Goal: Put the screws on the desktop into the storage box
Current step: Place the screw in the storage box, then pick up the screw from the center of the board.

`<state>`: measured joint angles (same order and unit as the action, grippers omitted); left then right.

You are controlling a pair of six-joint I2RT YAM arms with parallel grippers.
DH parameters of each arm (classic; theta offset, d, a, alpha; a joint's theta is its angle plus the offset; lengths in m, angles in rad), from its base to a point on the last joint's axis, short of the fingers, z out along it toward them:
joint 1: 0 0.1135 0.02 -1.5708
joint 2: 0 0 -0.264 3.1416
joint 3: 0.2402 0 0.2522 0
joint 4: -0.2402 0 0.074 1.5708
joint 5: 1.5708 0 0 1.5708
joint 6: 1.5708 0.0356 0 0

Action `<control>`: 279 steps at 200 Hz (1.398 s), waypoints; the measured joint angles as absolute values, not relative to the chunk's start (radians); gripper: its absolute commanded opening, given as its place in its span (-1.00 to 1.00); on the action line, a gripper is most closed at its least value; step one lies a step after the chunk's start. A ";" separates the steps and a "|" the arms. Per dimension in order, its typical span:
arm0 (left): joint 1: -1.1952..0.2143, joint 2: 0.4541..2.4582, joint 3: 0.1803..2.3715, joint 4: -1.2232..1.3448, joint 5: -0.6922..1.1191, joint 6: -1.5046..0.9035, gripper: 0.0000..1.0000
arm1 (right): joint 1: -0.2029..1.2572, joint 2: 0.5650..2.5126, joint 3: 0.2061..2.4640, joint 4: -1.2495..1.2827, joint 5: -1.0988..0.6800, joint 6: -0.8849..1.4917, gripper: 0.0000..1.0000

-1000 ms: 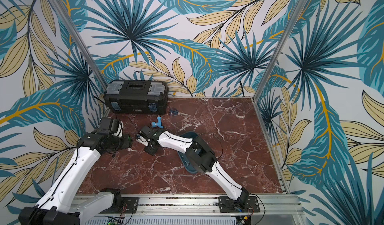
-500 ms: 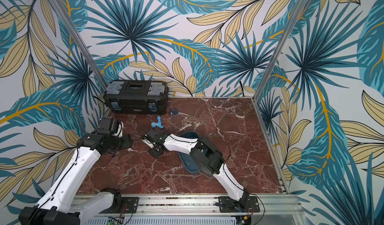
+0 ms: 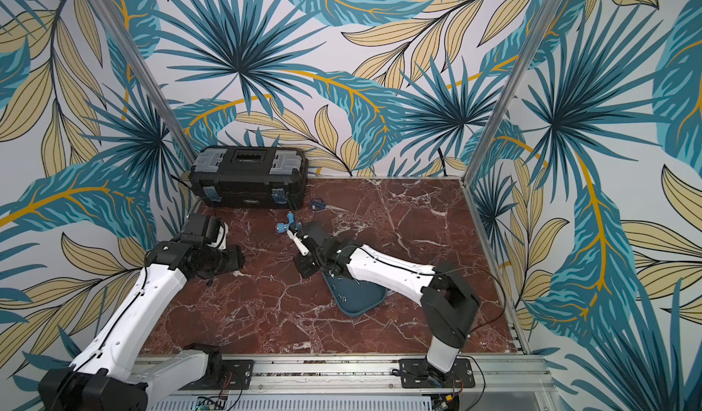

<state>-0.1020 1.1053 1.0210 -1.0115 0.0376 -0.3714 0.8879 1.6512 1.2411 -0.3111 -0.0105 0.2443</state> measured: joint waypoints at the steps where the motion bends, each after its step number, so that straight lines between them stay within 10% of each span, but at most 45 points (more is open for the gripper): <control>1: -0.102 1.106 1.021 -1.011 0.039 -0.371 0.13 | 0.887 1.647 1.237 -0.311 -0.010 0.246 -1.00; 56: -0.171 1.213 0.964 -0.907 0.099 -0.421 0.10 | 0.763 1.453 0.954 -0.353 0.136 0.332 -1.00; 74: -0.220 1.276 0.952 -0.871 0.102 -0.446 0.07 | 0.735 1.435 0.922 -0.373 0.167 0.358 -0.19; 96: -0.267 1.355 0.952 -0.823 0.101 -0.470 0.05 | 0.734 1.432 0.919 -0.384 0.181 0.379 0.11; 279: -0.327 1.636 0.939 -0.682 0.038 -0.523 -0.34 | 0.734 1.438 0.970 -0.398 0.186 0.381 0.03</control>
<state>-0.3267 1.6356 0.9390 -0.6819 0.0380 -0.5232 0.7338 1.4376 0.9699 -0.3985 0.1864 0.3813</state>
